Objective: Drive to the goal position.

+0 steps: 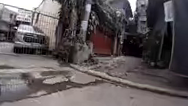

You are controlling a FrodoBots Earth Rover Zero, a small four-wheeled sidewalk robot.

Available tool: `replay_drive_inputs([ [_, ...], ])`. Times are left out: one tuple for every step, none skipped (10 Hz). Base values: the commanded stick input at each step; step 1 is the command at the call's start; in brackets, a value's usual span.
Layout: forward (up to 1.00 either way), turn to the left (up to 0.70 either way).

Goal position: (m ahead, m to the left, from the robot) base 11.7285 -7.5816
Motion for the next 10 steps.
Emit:
replay_drive_inputs([
  [1.0, -0.27],
  [1.0, -0.27],
  [1.0, -0.27],
  [1.0, 0.0],
  [1.0, 0.0],
  [1.0, 0.0],
  [1.0, -0.14],
  [1.0, -0.27],
  [1.0, -0.12],
  [1.0, 0.0],
])
